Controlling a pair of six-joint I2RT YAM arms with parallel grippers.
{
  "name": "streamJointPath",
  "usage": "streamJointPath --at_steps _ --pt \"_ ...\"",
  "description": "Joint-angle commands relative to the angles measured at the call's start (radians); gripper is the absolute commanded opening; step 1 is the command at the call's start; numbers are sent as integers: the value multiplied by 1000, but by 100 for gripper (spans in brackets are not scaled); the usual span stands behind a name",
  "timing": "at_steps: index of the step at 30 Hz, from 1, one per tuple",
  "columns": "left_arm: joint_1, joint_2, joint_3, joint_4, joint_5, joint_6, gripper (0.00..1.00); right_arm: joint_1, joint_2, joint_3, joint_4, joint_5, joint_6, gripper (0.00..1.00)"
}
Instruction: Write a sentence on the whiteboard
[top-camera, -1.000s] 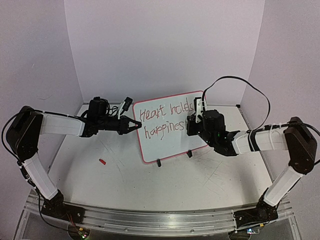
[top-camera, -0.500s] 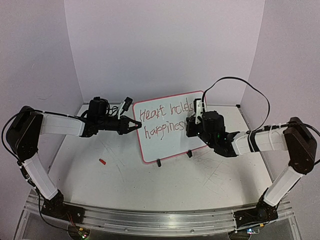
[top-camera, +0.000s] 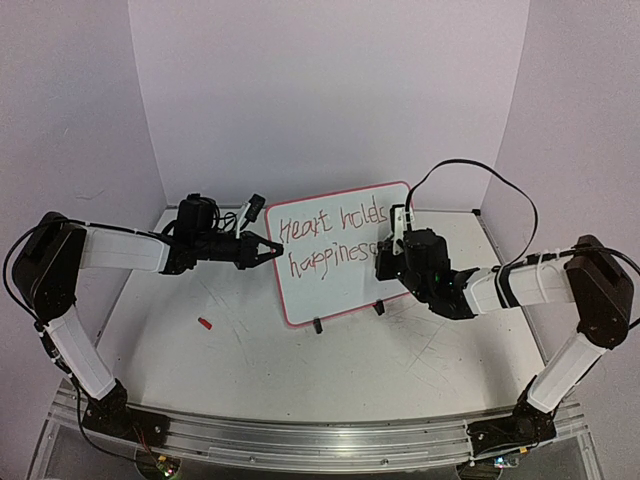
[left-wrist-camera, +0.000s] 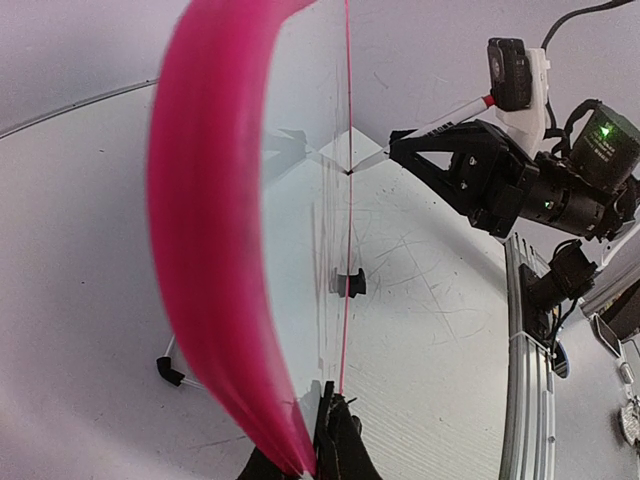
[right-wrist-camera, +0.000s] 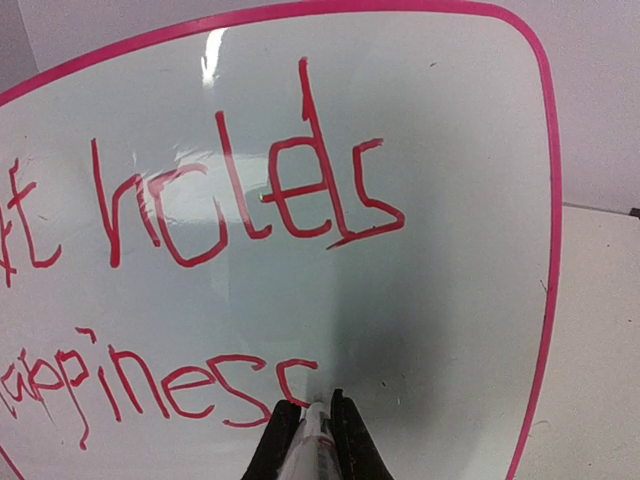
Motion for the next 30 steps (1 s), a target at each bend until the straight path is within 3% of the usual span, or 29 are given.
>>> streamJointPath --at_steps 1,18,30 --pt "9 9 22 -37 -151 133 0 -3 -6 -9 -5 48 13 0" --pt "8 3 15 -38 -156 133 0 38 14 19 -6 -43 41 0" --pt "8 11 20 -40 -162 133 0 8 -159 -63 -1 32 19 0"
